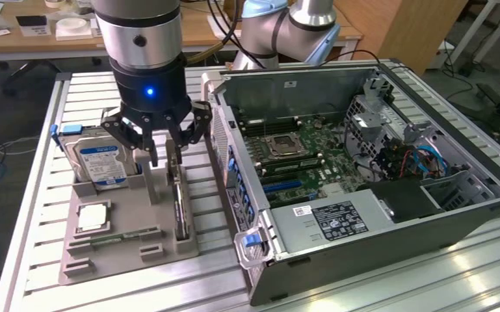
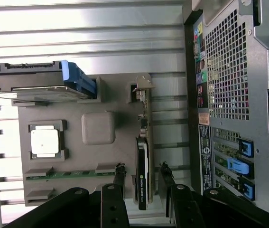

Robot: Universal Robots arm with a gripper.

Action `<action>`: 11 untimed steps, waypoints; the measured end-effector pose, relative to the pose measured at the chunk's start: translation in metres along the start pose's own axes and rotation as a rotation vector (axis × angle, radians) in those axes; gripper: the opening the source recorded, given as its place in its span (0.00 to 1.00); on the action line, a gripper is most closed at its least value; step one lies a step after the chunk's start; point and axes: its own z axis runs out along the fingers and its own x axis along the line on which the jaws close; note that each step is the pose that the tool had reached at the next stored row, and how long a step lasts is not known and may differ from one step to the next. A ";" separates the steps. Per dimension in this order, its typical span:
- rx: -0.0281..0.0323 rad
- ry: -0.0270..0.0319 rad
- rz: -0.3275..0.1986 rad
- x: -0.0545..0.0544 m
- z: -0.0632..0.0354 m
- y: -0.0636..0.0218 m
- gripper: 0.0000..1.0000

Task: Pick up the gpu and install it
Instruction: 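Pick up the gpu and move the gpu toward the slot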

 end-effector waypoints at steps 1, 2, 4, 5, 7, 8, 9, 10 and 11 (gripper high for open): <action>0.0000 0.0000 0.000 0.000 0.0000 0.0000 0.42; 0.0000 0.0000 0.000 0.000 0.0000 0.0000 0.42; 0.0000 0.0000 0.000 0.000 0.0000 0.0000 0.42; 0.0000 0.0000 0.000 0.000 0.0002 0.0000 0.42; -0.0003 -0.0003 0.000 0.000 0.0017 -0.0001 0.42; -0.0001 -0.0001 0.000 0.000 0.0024 -0.0001 0.42; -0.0001 0.0000 0.000 0.000 0.0033 -0.0001 0.42; -0.0001 -0.0001 0.000 0.000 0.0041 -0.0002 0.42; -0.0001 0.0000 0.000 0.000 0.0051 -0.0002 0.42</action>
